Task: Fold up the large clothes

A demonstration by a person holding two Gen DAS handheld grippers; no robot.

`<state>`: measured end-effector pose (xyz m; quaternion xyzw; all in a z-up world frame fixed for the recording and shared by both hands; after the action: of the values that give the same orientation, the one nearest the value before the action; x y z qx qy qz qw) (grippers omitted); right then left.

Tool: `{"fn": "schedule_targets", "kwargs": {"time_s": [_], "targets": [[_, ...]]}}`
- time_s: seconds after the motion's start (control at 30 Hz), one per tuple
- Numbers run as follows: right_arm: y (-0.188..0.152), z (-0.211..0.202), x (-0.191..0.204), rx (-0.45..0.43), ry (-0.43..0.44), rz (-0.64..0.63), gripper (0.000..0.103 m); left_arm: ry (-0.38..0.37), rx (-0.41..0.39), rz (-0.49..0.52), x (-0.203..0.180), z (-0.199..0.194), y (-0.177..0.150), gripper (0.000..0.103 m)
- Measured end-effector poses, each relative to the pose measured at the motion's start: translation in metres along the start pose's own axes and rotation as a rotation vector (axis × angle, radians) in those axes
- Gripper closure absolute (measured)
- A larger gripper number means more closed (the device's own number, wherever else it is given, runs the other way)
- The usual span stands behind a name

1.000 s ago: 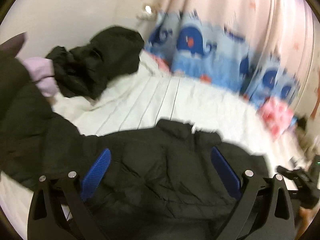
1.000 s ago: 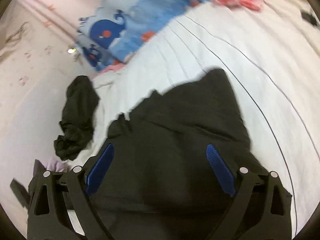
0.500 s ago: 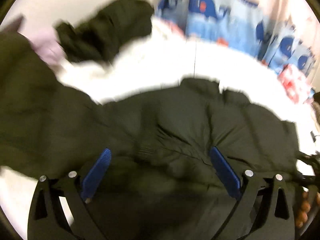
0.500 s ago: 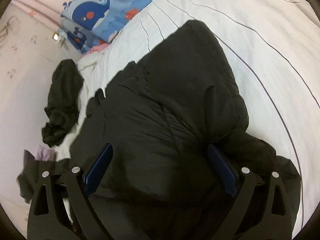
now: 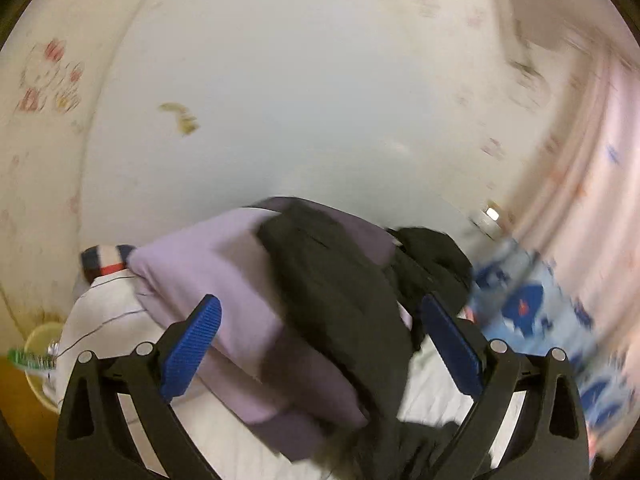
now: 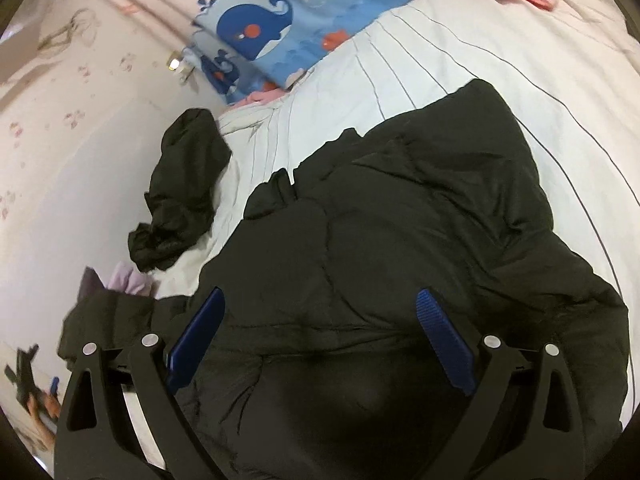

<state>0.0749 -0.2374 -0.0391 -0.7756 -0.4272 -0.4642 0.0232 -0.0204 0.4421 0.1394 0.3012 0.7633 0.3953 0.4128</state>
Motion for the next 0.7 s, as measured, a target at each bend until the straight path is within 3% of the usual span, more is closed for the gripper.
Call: {"fn": "schedule_targets", "kwargs": {"time_s": [0.3,0.47,0.5,0.53,0.6,0.7], "targets": [[0.0,0.012,-0.011,0.014,-0.032,0.013,0.01,-0.015,0.154,-0.102,0.008,0.069,0.003,0.007],[-0.001,0.013,-0.011,0.013,-0.031,0.016,0.01,0.052,0.162,-0.053,-0.002,0.085,0.002,0.013],[-0.001,0.013,-0.011,0.013,-0.031,0.018,0.01,0.061,0.167,-0.038,-0.004,0.087,0.003,0.027],[-0.001,0.013,-0.011,0.014,-0.029,0.02,0.01,0.054,0.18,-0.031,-0.006,0.091,0.003,0.049],[0.0,0.011,-0.011,0.012,-0.024,0.023,0.01,0.016,0.208,-0.025,-0.004,0.092,0.003,0.077],[0.002,0.008,-0.012,0.007,-0.017,0.027,0.01,-0.015,0.182,0.02,-0.014,0.085,0.008,0.09]]}}
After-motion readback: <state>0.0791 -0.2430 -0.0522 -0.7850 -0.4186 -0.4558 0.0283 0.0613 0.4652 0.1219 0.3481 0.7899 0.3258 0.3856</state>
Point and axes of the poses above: each gripper's, at about its wrist camera, not at the fingertips, and z roughly the way its jaws point, x to its left, y to its top, the point moved 4 cm from there along z, roughly the way its jaws point, and after that the axes turned 10 degrees about z, right-handed, at the moved point
